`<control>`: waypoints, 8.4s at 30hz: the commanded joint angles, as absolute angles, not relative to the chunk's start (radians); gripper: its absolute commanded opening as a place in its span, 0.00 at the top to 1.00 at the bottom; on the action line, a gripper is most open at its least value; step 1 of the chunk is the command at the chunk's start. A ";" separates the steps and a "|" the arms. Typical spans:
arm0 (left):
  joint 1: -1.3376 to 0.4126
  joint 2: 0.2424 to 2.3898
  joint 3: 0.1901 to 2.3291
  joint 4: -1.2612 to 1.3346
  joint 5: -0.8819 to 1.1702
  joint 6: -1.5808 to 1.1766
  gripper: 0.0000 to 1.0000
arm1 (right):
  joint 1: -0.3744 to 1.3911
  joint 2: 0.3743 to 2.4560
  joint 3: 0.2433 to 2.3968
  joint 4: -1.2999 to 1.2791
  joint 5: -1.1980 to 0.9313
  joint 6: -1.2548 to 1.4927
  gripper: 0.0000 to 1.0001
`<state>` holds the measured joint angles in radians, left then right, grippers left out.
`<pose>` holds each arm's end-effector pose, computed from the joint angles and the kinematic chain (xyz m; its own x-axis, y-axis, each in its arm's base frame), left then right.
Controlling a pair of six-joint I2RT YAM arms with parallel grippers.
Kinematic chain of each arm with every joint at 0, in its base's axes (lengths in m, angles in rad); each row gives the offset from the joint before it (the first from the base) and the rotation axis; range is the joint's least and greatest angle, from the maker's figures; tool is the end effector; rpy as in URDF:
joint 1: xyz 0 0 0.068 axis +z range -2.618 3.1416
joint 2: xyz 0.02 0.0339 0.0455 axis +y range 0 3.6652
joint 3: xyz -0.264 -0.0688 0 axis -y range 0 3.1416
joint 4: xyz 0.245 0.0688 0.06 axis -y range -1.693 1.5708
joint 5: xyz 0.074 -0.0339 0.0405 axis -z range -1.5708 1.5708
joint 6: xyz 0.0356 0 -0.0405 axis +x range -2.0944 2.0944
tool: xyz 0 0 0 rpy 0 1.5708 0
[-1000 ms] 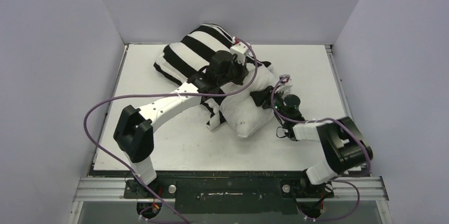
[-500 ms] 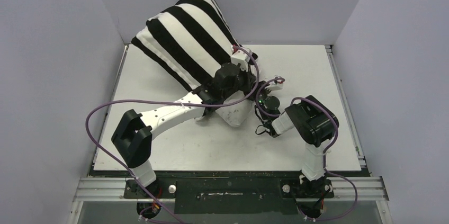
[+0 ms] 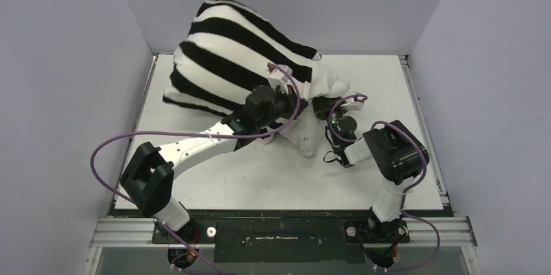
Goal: Put the pillow into the pillowcase
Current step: Stuff the pillow into the pillowcase.
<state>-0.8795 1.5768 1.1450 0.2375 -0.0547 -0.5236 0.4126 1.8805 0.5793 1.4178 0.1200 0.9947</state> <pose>0.2417 -0.2890 0.3083 -0.4741 -0.2101 -0.8550 0.5750 0.6615 -0.4815 0.3060 0.1293 0.1575 -0.1845 0.8281 -0.5294 -0.2469 0.4823 0.8405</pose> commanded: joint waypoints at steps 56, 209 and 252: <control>-0.238 1.302 1.132 -0.194 0.395 -0.537 0.33 | 0.788 1.009 0.933 -0.374 0.053 0.403 0.15; -0.495 1.307 1.330 -0.388 -0.299 -0.245 0.48 | 0.913 1.842 0.768 1.330 0.165 0.378 0.91; -0.709 1.537 1.540 -0.154 -0.039 -0.183 1.00 | 0.571 0.729 0.456 0.129 0.092 0.764 0.00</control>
<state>-0.6750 1.6024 1.4906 -0.2668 -0.1375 -0.1139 0.6296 0.7856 0.5594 0.3363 0.0711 0.6304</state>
